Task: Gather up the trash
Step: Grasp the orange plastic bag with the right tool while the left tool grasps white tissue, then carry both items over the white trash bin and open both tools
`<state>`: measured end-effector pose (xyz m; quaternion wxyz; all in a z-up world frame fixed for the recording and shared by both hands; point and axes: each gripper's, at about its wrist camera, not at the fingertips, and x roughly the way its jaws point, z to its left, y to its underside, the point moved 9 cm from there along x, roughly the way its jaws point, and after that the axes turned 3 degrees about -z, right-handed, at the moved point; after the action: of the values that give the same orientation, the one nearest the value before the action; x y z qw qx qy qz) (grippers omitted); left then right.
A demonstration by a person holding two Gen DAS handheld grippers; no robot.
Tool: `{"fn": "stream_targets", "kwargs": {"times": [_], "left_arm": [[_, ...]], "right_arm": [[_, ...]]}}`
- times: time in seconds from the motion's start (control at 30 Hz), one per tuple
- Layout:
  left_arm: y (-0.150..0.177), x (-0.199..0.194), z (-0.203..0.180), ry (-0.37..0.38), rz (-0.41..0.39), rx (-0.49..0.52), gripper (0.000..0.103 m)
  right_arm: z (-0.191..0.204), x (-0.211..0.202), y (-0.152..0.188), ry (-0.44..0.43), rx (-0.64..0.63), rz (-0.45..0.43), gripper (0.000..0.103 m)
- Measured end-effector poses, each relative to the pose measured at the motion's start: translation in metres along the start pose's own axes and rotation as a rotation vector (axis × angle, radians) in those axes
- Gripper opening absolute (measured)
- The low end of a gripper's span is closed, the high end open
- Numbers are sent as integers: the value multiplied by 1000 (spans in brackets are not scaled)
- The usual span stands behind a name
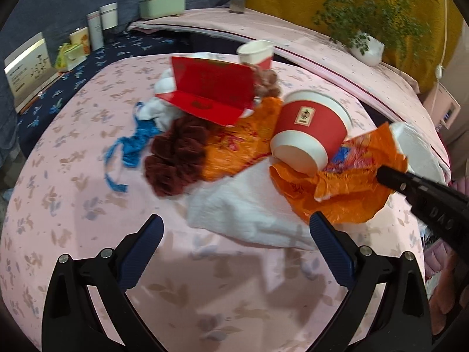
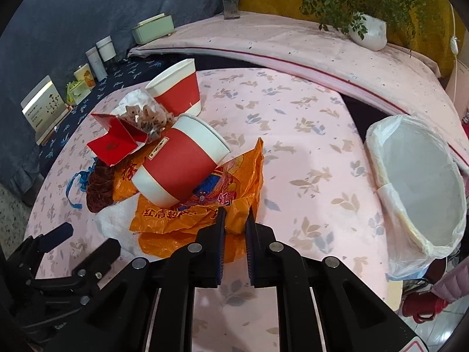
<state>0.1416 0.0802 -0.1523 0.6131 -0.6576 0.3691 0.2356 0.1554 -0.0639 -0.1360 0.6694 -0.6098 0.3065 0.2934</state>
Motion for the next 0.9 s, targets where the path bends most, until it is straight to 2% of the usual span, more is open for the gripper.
{"fn": "stream_targets", "kwargs": {"times": [0.17, 0.27, 0.33, 0.37, 0.43, 0.53, 0.63, 0.9], "left_arm": [[-2, 19, -11, 7, 30, -34, 94], [0, 25, -17, 24, 58, -57, 78], [4, 27, -22, 31, 72, -57, 55], [6, 28, -25, 34, 83, -50, 51], [9, 28, -30, 30, 86, -40, 32], [10, 23, -37, 39, 88, -32, 16], [8, 14, -44, 44, 71, -24, 12], [-20, -29, -85, 101, -19, 24, 11]], "right_arm": [[-22, -17, -4, 28, 24, -26, 12], [-33, -24, -3, 35, 38, -34, 12], [-39, -27, -2, 38, 49, -39, 12], [-41, -29, -1, 38, 53, -42, 12], [-46, -32, -1, 37, 62, -46, 12], [-52, -37, -1, 35, 70, -55, 12], [-60, -44, -2, 33, 78, -70, 12], [-93, -71, -17, 48, 112, -140, 11]]}}
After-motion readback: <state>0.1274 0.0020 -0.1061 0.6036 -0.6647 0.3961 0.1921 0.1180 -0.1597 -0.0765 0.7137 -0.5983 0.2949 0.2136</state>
